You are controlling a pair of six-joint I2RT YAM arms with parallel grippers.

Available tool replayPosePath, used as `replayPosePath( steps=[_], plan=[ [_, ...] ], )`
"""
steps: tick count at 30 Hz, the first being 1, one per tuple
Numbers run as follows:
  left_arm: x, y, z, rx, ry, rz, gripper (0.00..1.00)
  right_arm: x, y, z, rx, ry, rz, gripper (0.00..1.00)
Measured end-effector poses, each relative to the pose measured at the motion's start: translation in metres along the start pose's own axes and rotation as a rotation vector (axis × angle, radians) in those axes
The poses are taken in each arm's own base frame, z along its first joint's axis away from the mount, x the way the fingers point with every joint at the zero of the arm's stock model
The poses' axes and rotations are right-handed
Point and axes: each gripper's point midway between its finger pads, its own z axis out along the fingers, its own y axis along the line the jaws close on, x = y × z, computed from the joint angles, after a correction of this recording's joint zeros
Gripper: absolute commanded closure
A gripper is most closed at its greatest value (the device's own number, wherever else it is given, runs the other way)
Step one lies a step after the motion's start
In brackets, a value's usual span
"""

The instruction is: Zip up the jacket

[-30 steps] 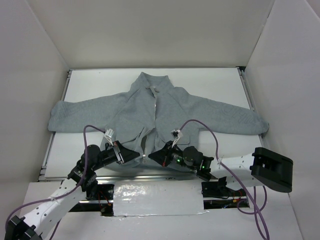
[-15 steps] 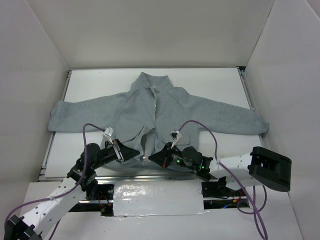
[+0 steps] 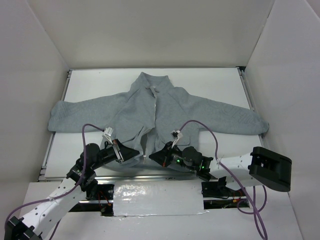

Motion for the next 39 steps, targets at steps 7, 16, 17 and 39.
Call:
replayPosePath(
  steps=[7,16,17,39],
  plan=[
    [-0.0006,-0.0008,0.0001,0.003,-0.002,0.001,1.00,-0.0017,-0.0003,-0.0001,0.003,-0.007,-0.003,1.00],
    [-0.0014,-0.0016,0.0006,0.007,-0.005,0.003,1.00,-0.0015,0.0001,-0.0002,0.001,-0.006,-0.003,1.00],
    [-0.0017,-0.0018,0.0009,0.008,-0.005,0.003,1.00,-0.0014,0.0002,-0.0002,0.001,-0.005,-0.003,1.00],
    [-0.0002,-0.0002,0.0027,0.007,0.004,-0.001,1.00,-0.0041,0.0017,-0.0003,-0.004,-0.014,-0.002,1.00]
  ],
)
